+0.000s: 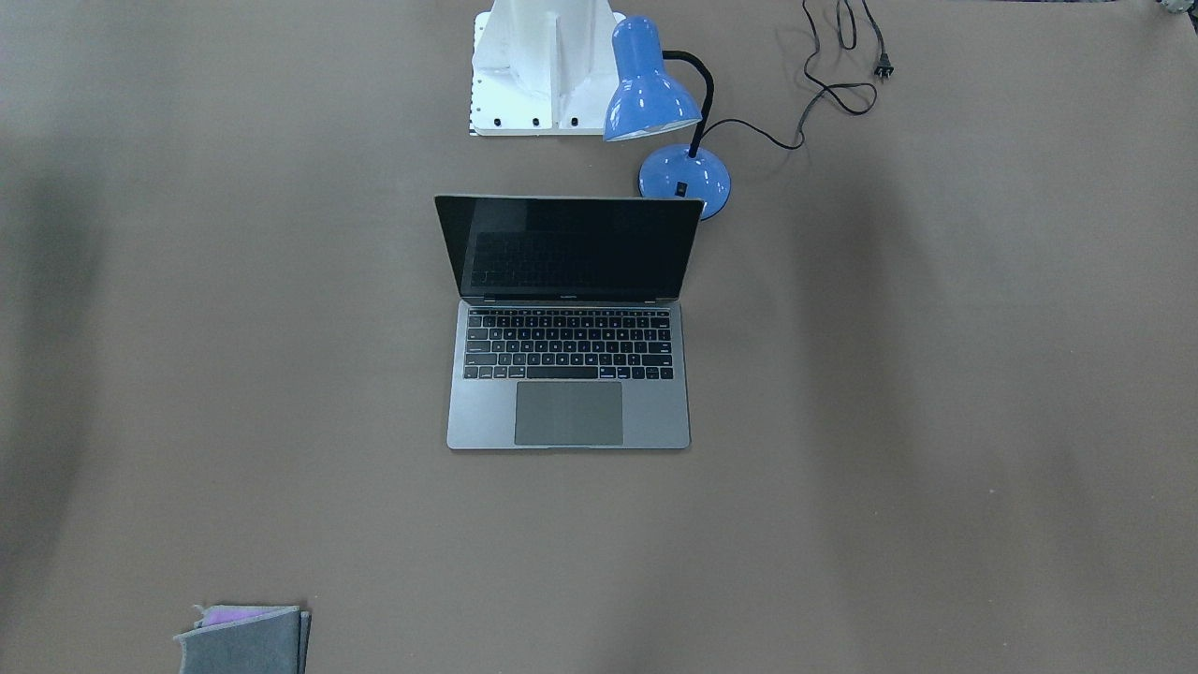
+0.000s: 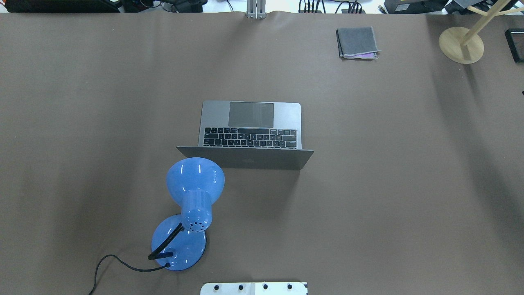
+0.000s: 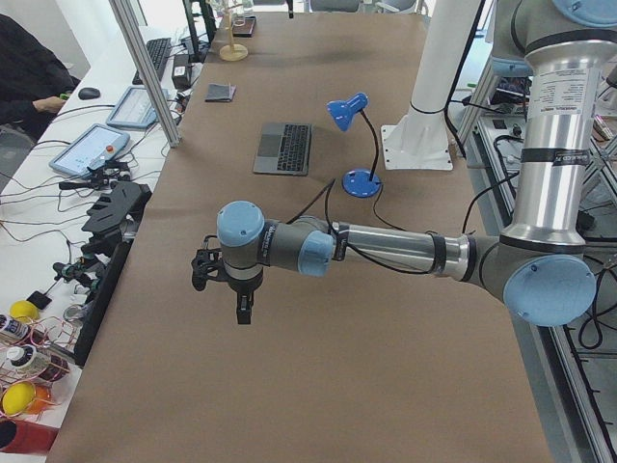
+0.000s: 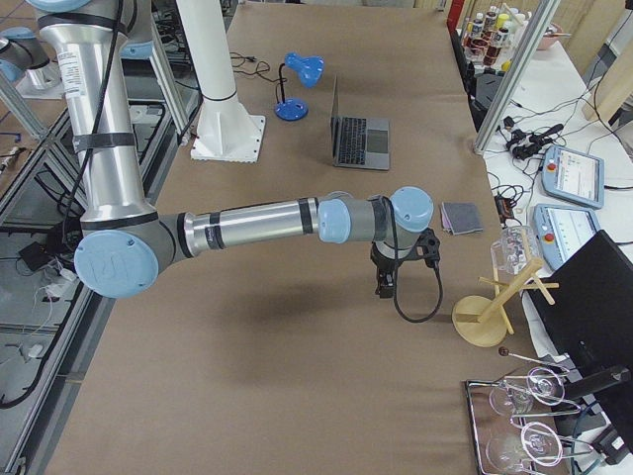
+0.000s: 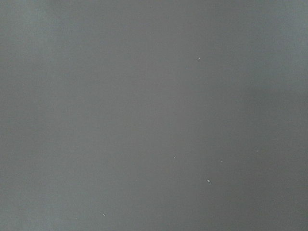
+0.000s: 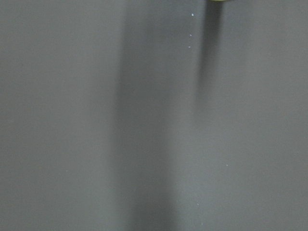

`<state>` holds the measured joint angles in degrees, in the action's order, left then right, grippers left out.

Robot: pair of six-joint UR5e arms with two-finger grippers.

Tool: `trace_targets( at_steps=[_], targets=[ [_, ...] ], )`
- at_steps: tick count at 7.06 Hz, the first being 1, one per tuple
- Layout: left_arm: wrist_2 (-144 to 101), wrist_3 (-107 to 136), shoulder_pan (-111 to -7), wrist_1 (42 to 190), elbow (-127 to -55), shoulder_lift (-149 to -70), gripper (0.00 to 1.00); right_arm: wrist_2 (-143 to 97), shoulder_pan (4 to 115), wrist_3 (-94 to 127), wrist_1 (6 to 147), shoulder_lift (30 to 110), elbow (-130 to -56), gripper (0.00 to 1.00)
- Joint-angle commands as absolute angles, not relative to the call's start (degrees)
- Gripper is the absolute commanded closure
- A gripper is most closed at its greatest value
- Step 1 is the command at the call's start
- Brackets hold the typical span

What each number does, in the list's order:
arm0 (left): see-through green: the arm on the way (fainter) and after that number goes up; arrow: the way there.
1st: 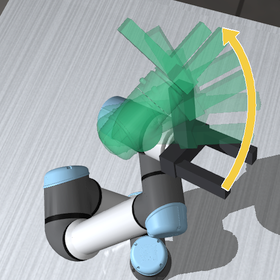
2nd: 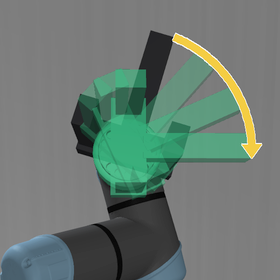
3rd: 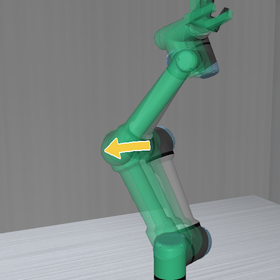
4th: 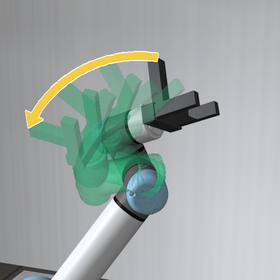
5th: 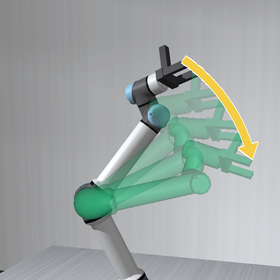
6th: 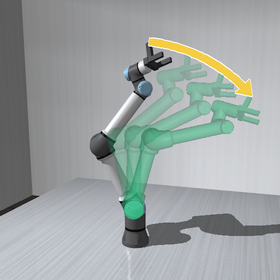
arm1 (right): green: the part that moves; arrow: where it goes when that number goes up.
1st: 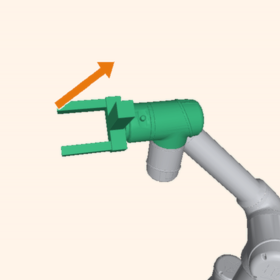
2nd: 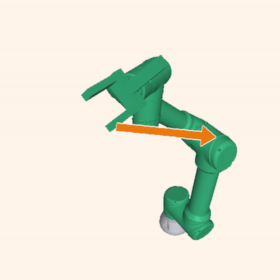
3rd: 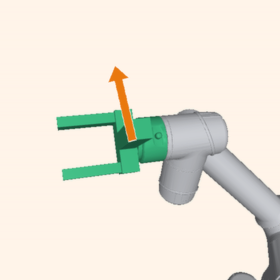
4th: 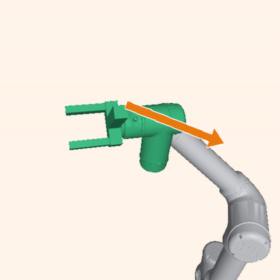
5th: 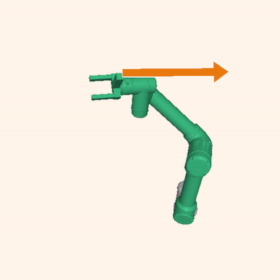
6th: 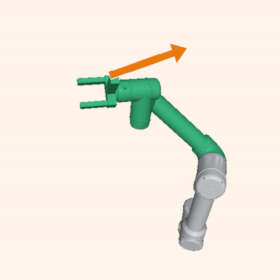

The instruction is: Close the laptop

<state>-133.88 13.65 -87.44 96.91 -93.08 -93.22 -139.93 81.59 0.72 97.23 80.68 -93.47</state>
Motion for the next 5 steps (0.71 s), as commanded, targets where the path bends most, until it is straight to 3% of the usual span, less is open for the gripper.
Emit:
trace_targets(
  at_steps=[1, 2, 3, 4, 5],
  targets=[
    [-134.0, 15.7, -84.0, 98.0, -89.7, -100.3, 0.02, -139.8, 76.5, 6.0, 96.9, 74.6, -94.0, 0.00],
    [-135.3, 20.3, -78.5, 99.2, -89.8, -101.9, 0.04, -139.8, 73.9, 9.5, 95.3, 72.2, -94.1, 0.00],
    [-135.4, 28.7, -74.7, 104.9, -90.1, -102.6, 0.44, -139.9, 71.7, 17.7, 91.4, 71.6, -94.0, 0.30],
    [-135.3, 41.2, -68.7, 112.5, -90.1, -102.7, 0.95, -142.0, 70.2, 22.7, 85.5, 71.8, -93.6, 0.72],
    [-135.1, 53.9, -63.9, 118.9, -89.7, -105.0, 1.00, -144.3, 68.5, 28.2, 82.6, 72.1, -94.0, 1.00]
  ],
)
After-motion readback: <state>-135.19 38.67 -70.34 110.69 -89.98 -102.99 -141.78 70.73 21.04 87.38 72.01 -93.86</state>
